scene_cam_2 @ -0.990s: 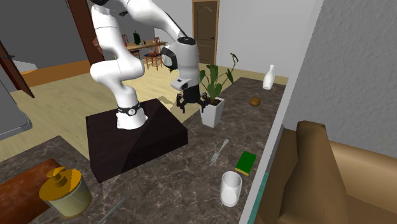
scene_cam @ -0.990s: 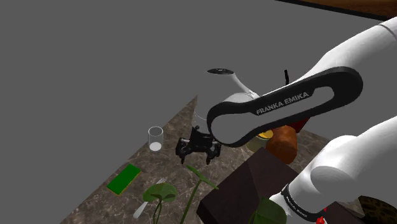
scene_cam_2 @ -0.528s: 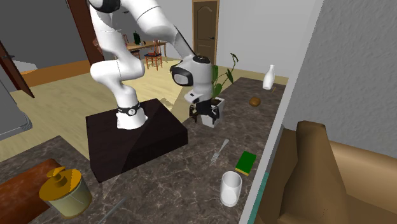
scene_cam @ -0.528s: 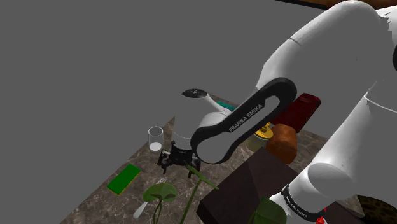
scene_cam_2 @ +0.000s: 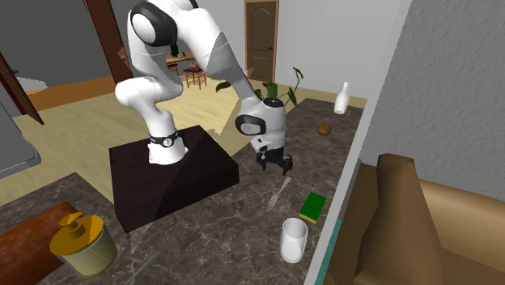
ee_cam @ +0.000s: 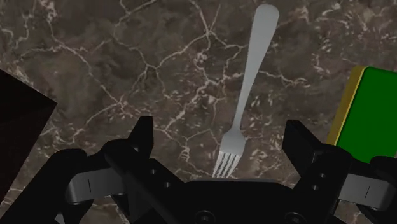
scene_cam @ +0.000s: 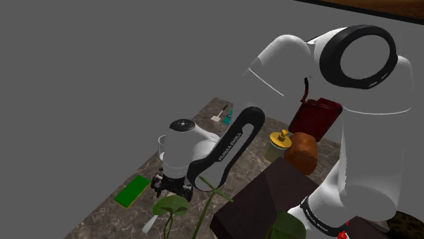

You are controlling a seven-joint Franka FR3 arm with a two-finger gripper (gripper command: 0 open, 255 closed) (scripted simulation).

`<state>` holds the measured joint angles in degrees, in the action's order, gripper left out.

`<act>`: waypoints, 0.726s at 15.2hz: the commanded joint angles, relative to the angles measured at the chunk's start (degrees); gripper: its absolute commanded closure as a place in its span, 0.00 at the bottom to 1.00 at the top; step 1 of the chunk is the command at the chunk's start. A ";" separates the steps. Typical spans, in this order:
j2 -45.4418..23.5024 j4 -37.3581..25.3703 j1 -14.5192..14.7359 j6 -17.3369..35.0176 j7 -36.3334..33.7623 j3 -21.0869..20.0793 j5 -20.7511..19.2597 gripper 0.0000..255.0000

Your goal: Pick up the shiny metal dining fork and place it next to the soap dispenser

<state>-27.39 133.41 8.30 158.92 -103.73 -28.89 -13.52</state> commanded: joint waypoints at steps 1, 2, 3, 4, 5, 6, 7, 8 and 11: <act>-4.83 -4.14 3.44 0.99 -3.74 3.65 -1.56 0.00; -7.02 -6.16 4.96 1.38 -5.30 5.05 -1.83 0.00; -9.20 -8.24 6.34 1.71 -6.72 6.32 -1.95 0.00; -11.04 -10.04 7.44 1.93 -7.82 7.30 -1.93 0.00; -11.79 -10.39 7.89 2.39 -7.99 7.74 -2.15 0.00; -12.55 -10.76 8.32 2.83 -8.17 8.16 -2.39 0.00; -13.31 -11.13 8.75 3.27 -8.35 8.57 -2.61 0.00; -14.07 -11.52 9.17 3.70 -8.52 8.98 -2.81 0.00; -16.39 -12.75 10.39 4.93 -8.98 10.13 -3.38 0.00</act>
